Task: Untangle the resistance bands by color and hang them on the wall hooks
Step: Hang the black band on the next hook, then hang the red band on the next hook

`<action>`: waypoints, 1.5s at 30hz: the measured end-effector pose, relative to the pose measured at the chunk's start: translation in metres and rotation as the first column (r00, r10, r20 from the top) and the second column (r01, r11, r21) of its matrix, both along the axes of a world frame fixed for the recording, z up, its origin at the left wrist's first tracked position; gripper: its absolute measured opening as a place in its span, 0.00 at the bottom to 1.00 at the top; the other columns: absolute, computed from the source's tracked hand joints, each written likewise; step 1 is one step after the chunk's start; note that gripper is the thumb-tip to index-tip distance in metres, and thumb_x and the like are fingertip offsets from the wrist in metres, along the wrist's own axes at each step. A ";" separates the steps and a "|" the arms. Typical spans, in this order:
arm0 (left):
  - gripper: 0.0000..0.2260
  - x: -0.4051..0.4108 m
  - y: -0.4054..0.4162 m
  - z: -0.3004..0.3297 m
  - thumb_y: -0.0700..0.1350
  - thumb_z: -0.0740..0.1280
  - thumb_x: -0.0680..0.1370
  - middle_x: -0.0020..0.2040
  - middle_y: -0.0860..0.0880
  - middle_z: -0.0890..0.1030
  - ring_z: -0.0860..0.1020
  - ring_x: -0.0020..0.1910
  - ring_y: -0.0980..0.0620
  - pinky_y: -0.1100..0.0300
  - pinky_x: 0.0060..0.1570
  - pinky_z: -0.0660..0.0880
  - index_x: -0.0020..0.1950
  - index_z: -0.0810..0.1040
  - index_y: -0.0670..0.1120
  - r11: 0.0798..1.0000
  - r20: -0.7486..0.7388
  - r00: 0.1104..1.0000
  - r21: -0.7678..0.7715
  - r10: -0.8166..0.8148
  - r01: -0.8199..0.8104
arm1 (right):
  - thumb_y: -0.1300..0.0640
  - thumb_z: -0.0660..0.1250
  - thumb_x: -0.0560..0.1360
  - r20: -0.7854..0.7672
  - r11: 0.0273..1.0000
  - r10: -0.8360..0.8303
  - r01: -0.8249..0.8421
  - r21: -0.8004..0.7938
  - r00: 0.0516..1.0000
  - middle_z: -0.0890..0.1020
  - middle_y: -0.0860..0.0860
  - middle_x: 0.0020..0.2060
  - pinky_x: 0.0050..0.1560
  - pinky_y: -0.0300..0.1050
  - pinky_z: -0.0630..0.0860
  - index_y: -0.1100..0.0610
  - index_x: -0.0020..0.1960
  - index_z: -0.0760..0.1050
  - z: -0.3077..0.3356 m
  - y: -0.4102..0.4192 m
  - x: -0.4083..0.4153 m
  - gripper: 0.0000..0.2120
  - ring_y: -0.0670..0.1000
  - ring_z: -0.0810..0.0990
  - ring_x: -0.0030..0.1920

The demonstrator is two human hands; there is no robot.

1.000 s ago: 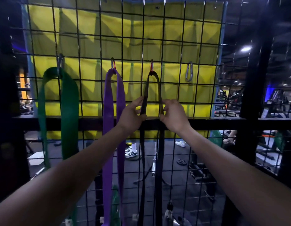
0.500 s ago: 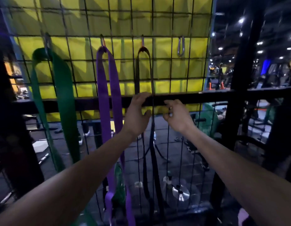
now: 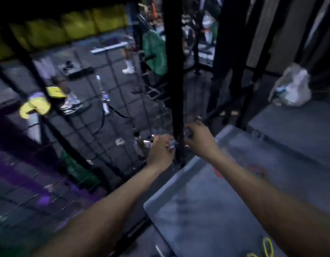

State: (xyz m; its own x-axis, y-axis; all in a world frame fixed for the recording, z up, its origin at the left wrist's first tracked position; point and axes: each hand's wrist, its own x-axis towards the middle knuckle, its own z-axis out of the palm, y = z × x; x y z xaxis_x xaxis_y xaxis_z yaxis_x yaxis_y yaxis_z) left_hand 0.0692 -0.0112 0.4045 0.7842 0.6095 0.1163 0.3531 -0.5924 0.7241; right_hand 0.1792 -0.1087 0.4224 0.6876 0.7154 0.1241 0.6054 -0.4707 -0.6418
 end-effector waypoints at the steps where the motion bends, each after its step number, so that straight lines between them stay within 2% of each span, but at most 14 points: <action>1: 0.13 0.009 -0.009 -0.016 0.33 0.63 0.72 0.52 0.45 0.78 0.76 0.49 0.51 0.65 0.50 0.70 0.54 0.78 0.43 0.998 -0.038 0.998 -0.044 -0.050 0.048 | 0.61 0.65 0.65 -0.020 0.999 -0.042 0.041 -0.029 0.999 0.80 0.60 0.46 0.49 0.50 0.72 0.61 0.48 0.78 -0.019 -0.013 0.007 0.12 0.60 0.77 0.49; 5: 0.14 0.048 -0.040 -0.083 0.31 0.63 0.72 0.50 0.46 0.76 0.78 0.46 0.49 0.65 0.45 0.73 0.55 0.77 0.39 0.961 -0.159 0.956 -0.167 -0.248 0.221 | 0.66 0.66 0.68 -0.115 0.960 -0.255 0.237 -0.152 0.960 0.78 0.64 0.55 0.60 0.50 0.68 0.66 0.58 0.75 -0.096 -0.073 0.022 0.18 0.62 0.74 0.58; 8: 0.16 0.071 -0.067 -0.135 0.32 0.65 0.72 0.57 0.41 0.73 0.77 0.52 0.43 0.56 0.53 0.74 0.60 0.74 0.39 0.922 -0.247 0.898 -0.230 -0.364 0.311 | 0.64 0.67 0.69 -0.163 0.898 -0.404 0.357 -0.256 0.900 0.76 0.63 0.58 0.62 0.49 0.66 0.65 0.61 0.74 -0.152 -0.119 0.025 0.20 0.62 0.73 0.60; 12: 0.18 0.092 -0.102 -0.204 0.32 0.66 0.73 0.60 0.40 0.73 0.76 0.55 0.44 0.64 0.54 0.68 0.63 0.73 0.38 0.856 -0.330 0.794 -0.279 -0.511 0.435 | 0.62 0.67 0.70 -0.221 0.793 -0.585 0.492 -0.360 0.781 0.74 0.60 0.60 0.64 0.50 0.68 0.61 0.63 0.72 -0.215 -0.173 0.021 0.21 0.60 0.72 0.62; 18: 0.19 0.120 -0.130 -0.294 0.33 0.66 0.73 0.61 0.40 0.73 0.75 0.58 0.45 0.64 0.57 0.66 0.64 0.72 0.39 0.791 -0.397 0.684 -0.306 -0.612 0.530 | 0.61 0.66 0.72 -0.240 0.689 -0.706 0.566 -0.452 0.667 0.73 0.58 0.63 0.63 0.47 0.67 0.60 0.65 0.71 -0.304 -0.216 0.033 0.21 0.59 0.70 0.64; 22: 0.20 0.150 -0.133 -0.352 0.34 0.68 0.72 0.61 0.39 0.73 0.74 0.61 0.42 0.57 0.63 0.67 0.64 0.72 0.38 0.786 -0.421 0.669 -0.239 -0.613 0.570 | 0.62 0.65 0.73 -0.232 0.659 -0.738 0.604 -0.447 0.634 0.71 0.58 0.63 0.62 0.47 0.68 0.60 0.66 0.70 -0.357 -0.219 0.057 0.21 0.60 0.69 0.64; 25: 0.22 0.181 -0.135 -0.391 0.36 0.68 0.72 0.64 0.40 0.71 0.72 0.62 0.42 0.56 0.65 0.66 0.65 0.71 0.40 0.782 -0.420 0.676 -0.159 -0.606 0.603 | 0.62 0.65 0.72 -0.216 0.667 -0.733 0.621 -0.412 0.645 0.71 0.58 0.62 0.63 0.47 0.68 0.60 0.65 0.70 -0.396 -0.216 0.082 0.21 0.59 0.69 0.64; 28: 0.25 0.212 -0.139 -0.423 0.37 0.69 0.72 0.66 0.41 0.67 0.69 0.65 0.43 0.59 0.66 0.62 0.68 0.69 0.41 0.787 -0.383 0.711 -0.074 -0.590 0.613 | 0.62 0.65 0.73 -0.210 0.662 -0.741 0.640 -0.390 0.638 0.70 0.57 0.63 0.63 0.46 0.67 0.59 0.66 0.69 -0.427 -0.214 0.108 0.22 0.58 0.68 0.65; 31: 0.27 0.240 -0.141 -0.448 0.38 0.69 0.70 0.67 0.42 0.66 0.68 0.64 0.41 0.56 0.65 0.63 0.68 0.68 0.43 0.796 -0.333 0.764 0.062 -0.552 0.602 | 0.61 0.64 0.74 -0.186 0.669 -0.734 0.648 -0.363 0.653 0.68 0.57 0.65 0.64 0.47 0.67 0.59 0.68 0.66 -0.452 -0.208 0.128 0.23 0.58 0.67 0.66; 34: 0.31 0.268 -0.141 -0.463 0.39 0.70 0.68 0.71 0.46 0.63 0.66 0.68 0.43 0.54 0.68 0.61 0.70 0.65 0.47 0.735 -0.294 0.780 0.271 -0.552 0.622 | 0.62 0.64 0.73 -0.176 0.684 -0.721 0.648 -0.334 0.671 0.68 0.58 0.65 0.65 0.46 0.66 0.59 0.69 0.66 -0.472 -0.199 0.145 0.24 0.58 0.66 0.67; 37: 0.36 0.288 -0.139 -0.472 0.44 0.72 0.68 0.73 0.48 0.60 0.63 0.71 0.44 0.51 0.69 0.59 0.73 0.60 0.51 0.665 -0.378 0.735 0.321 -0.563 0.675 | 0.62 0.64 0.73 -0.193 0.701 -0.706 0.634 -0.325 0.681 0.68 0.58 0.64 0.65 0.47 0.67 0.59 0.67 0.67 -0.486 -0.192 0.155 0.23 0.59 0.66 0.66; 41: 0.27 0.294 -0.137 -0.477 0.50 0.70 0.72 0.67 0.47 0.67 0.66 0.66 0.44 0.49 0.61 0.66 0.69 0.65 0.52 0.605 -0.500 0.697 0.364 -0.514 0.708 | 0.64 0.64 0.72 -0.258 0.715 -0.699 0.636 -0.291 0.667 0.68 0.58 0.64 0.66 0.49 0.68 0.59 0.67 0.68 -0.492 -0.189 0.149 0.24 0.60 0.69 0.64; 43: 0.19 0.287 -0.138 -0.472 0.47 0.65 0.75 0.64 0.45 0.71 0.68 0.65 0.43 0.50 0.59 0.68 0.66 0.68 0.49 0.564 -0.566 0.660 0.369 -0.495 0.739 | 0.64 0.65 0.71 -0.285 0.716 -0.698 0.638 -0.283 0.657 0.69 0.59 0.62 0.65 0.51 0.69 0.59 0.67 0.69 -0.488 -0.190 0.140 0.24 0.60 0.71 0.62; 45: 0.16 0.272 -0.137 -0.462 0.43 0.62 0.77 0.62 0.42 0.73 0.70 0.63 0.40 0.49 0.56 0.69 0.65 0.69 0.46 0.590 -0.579 0.636 0.303 -0.510 0.749 | 0.65 0.65 0.71 -0.292 0.721 -0.693 0.633 -0.282 0.660 0.71 0.60 0.61 0.63 0.52 0.70 0.61 0.65 0.71 -0.476 -0.195 0.131 0.22 0.61 0.73 0.60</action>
State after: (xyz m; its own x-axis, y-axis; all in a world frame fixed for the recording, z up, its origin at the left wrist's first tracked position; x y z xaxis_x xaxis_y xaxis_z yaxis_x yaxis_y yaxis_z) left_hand 0.3412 -0.1485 -0.0579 0.9769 -0.1135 -0.1813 -0.0837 -0.9829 0.1642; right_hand 0.3106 -0.3032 -0.0539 0.9566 0.0400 -0.2888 -0.1587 -0.7594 -0.6309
